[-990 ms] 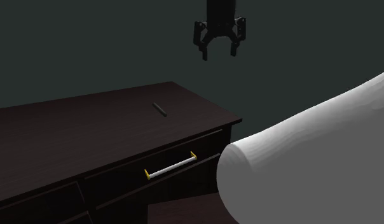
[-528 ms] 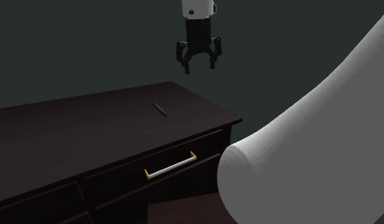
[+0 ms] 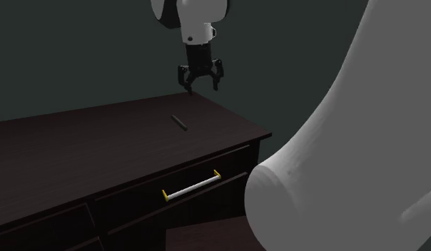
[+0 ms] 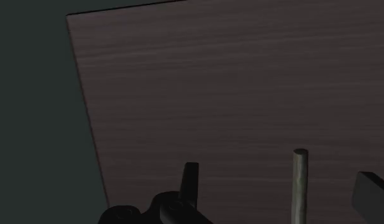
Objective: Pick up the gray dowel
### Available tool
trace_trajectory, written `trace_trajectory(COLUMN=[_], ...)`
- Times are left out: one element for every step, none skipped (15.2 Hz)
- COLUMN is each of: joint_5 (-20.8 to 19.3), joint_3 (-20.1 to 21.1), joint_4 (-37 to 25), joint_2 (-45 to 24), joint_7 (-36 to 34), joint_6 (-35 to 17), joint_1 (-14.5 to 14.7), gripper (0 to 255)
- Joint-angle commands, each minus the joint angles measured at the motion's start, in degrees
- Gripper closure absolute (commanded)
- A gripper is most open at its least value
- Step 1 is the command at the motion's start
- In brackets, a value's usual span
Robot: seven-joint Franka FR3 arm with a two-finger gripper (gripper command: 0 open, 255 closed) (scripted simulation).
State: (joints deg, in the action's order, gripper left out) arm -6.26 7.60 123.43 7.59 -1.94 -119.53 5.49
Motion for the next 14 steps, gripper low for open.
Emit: trace_trajectory(joint_5=[-0.9,-1.3,-1.8,-2.3,-2.9,-3.4,-4.0,-4.6,-5.1,-5.7,-6.2,-6.7,-6.8,-7.0], joint_3=[0.6,0.9,1.2,1.5,1.8,2.0,2.2,2.4,2.5,2.6,2.7,2.8,2.8,2.7], joint_4=[-2.1,-3.4,-4.8,-6.2,-7.7,-9.3,-11.0,-12.7,-14.4,-16.3,-18.2,-20.2,-20.7,-20.4], joint_2=[-4.2,-6.3,-8.4,-10.5,-12.6,-14.8,-16.9,-19.0,-21.2,-23.4,-25.5,-27.7,-28.3,-28.6], joint_7=[-0.5,-0.9,-1.3,-1.7,-2.1,-2.4,-2.8,-3.1,-3.5,-3.8,-4.0,-4.2,-4.3,-4.4], joint_6=[-1.7,-2.2,-2.7,-3.1,-3.4,-3.7,-3.9,-4.1,-4.2,-4.3,-4.2,-4.2,-4.2,-4.8], joint_1=[0.3,0.6,0.9,1.2,1.5,1.8,2.2,2.6,3.1,3.5,4.0,4.5,4.7,4.7], gripper=[0,0,0,0,0,0,0,0,0,0,0,0,0,0])
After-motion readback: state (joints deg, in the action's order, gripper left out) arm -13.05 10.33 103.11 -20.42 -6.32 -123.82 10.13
